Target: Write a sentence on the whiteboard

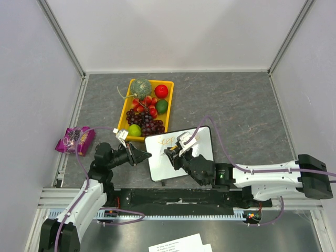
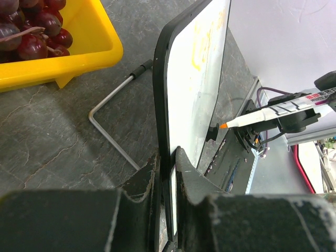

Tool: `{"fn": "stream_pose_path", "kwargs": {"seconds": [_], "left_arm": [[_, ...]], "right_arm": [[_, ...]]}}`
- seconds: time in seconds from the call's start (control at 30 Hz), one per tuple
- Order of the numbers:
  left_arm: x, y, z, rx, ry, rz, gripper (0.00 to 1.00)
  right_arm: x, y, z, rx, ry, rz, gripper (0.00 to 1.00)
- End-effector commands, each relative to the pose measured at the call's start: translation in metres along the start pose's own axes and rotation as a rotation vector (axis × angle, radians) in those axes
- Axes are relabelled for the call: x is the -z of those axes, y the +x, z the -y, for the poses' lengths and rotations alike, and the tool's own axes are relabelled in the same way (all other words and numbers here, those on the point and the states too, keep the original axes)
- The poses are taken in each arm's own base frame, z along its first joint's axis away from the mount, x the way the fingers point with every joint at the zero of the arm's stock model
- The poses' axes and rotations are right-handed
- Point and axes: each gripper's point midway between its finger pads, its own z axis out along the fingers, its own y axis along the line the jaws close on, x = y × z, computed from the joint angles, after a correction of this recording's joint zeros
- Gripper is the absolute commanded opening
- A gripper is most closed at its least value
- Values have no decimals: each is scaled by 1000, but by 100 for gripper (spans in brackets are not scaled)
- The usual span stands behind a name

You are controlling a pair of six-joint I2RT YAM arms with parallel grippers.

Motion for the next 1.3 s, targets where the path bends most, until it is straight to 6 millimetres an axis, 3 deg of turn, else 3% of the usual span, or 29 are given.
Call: {"fn": "stream_pose_path", "kwargs": {"seconds": [0.0, 0.83, 1.27], "left_arm": [[0, -5, -2, -49, -7, 25, 2], [0, -6, -2, -53, -8, 28, 2], [0, -6, -2, -53, -8, 28, 2]], "right_arm": [[-4, -17, -2, -42, 20, 72, 0], [-26, -3, 11, -46, 88, 50, 0], [-24, 13, 18, -36, 91, 5, 0]]}}
